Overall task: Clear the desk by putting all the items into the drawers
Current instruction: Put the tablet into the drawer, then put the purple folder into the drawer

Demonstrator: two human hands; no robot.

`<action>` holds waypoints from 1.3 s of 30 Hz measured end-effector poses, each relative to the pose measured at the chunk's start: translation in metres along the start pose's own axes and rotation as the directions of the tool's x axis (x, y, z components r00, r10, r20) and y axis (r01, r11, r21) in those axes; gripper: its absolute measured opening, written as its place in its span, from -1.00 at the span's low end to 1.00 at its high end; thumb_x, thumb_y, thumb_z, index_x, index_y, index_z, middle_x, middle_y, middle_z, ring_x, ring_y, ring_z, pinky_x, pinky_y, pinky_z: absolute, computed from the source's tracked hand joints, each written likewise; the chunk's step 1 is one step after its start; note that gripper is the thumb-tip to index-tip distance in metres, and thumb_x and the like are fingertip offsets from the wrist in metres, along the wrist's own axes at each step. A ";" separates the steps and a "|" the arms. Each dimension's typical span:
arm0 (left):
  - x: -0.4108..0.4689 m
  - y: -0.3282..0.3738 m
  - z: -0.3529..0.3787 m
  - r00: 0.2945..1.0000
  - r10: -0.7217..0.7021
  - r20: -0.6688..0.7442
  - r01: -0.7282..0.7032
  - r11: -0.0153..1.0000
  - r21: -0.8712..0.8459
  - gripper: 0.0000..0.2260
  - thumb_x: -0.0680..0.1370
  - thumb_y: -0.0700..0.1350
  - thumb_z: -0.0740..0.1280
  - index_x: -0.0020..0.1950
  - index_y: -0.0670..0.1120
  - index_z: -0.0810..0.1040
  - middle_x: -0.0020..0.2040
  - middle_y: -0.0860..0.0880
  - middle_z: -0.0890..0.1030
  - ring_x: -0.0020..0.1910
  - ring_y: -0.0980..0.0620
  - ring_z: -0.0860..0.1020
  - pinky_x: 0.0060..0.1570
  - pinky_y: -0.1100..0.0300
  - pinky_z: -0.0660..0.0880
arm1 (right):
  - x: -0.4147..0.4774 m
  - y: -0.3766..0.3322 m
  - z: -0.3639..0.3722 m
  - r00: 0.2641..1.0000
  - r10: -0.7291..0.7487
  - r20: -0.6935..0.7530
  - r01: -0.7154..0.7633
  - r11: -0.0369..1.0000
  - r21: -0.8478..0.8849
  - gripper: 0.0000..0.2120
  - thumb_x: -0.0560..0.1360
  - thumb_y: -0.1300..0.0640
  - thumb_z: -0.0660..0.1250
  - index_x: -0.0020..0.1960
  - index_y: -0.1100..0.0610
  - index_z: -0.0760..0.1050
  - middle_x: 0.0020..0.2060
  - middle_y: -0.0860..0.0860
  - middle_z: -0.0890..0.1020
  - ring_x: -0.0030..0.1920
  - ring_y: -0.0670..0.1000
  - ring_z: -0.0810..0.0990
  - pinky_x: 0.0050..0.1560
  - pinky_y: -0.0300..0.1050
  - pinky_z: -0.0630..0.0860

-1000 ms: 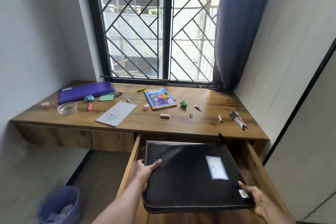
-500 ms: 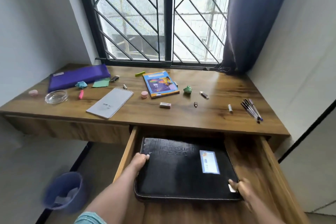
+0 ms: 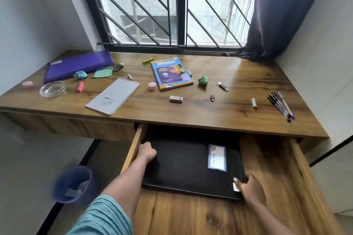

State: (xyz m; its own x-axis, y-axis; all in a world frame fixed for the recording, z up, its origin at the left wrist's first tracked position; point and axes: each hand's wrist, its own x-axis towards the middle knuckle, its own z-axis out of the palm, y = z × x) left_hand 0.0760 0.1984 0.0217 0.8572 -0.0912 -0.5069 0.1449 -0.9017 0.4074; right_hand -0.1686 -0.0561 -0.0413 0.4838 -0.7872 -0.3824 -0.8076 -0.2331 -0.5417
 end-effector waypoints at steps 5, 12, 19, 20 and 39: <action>-0.008 -0.002 0.001 0.998 0.049 0.047 -0.054 0.993 0.106 -0.45 0.56 -0.22 0.22 0.51 -0.26 0.14 0.49 -0.26 0.20 0.45 -0.18 0.29 0.39 0.12 0.29 | -0.008 -0.003 0.003 0.998 -0.065 -0.026 0.063 0.996 -0.060 -0.53 0.47 -0.06 0.35 0.21 0.27 0.45 0.18 0.22 0.55 0.20 0.21 0.51 0.17 0.00 0.44; -0.026 -0.015 0.021 0.987 0.150 0.061 -0.161 0.946 0.282 -0.33 0.63 -0.04 0.18 0.55 -0.28 -0.14 0.55 -0.23 -0.22 0.56 -0.15 -0.15 0.53 0.07 -0.04 | -0.022 -0.014 0.002 0.992 -0.118 -0.044 0.110 0.981 -0.161 -0.56 0.53 -0.04 0.27 0.18 0.32 0.43 0.19 0.24 0.50 0.23 0.23 0.46 0.20 0.00 0.37; -0.049 -0.041 0.043 0.866 0.342 0.364 -0.498 0.637 0.588 0.15 0.33 0.32 0.40 0.53 -0.18 -0.30 0.54 -0.15 -0.31 0.53 -0.12 -0.30 0.51 -0.08 -0.24 | -0.029 -0.022 0.005 0.995 -0.095 -0.038 0.087 0.981 -0.175 -0.53 0.55 -0.02 0.24 0.25 0.35 0.38 0.24 0.27 0.44 0.26 0.26 0.41 0.24 0.03 0.34; -0.051 -0.043 0.044 0.862 0.371 0.346 -0.507 0.602 0.617 0.08 0.38 0.29 0.37 0.55 -0.17 -0.26 0.55 -0.14 -0.27 0.54 -0.11 -0.27 0.51 -0.08 -0.22 | -0.030 -0.022 0.006 0.994 -0.099 -0.036 0.091 0.979 -0.182 -0.52 0.56 -0.03 0.23 0.26 0.35 0.37 0.25 0.27 0.43 0.26 0.26 0.41 0.23 0.03 0.34; -0.090 -0.045 0.032 0.823 0.567 0.038 -0.478 0.654 0.587 -0.59 0.68 -0.05 -0.04 0.53 -0.10 0.19 0.47 -0.04 0.36 0.44 0.05 0.34 0.51 0.15 0.09 | -0.068 -0.064 0.030 0.917 -0.330 -0.224 0.253 0.915 -0.314 -0.57 0.47 0.19 0.36 0.24 0.42 0.42 0.17 0.37 0.47 0.13 0.34 0.46 0.06 0.18 0.44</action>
State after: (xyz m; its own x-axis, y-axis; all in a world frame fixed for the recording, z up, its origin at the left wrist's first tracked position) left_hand -0.0238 0.2334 0.0247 0.7687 -0.6025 -0.2148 -0.6047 -0.7940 0.0631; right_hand -0.1400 0.0297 -0.0027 0.6344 -0.7730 -0.0040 -0.7229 -0.5914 -0.3573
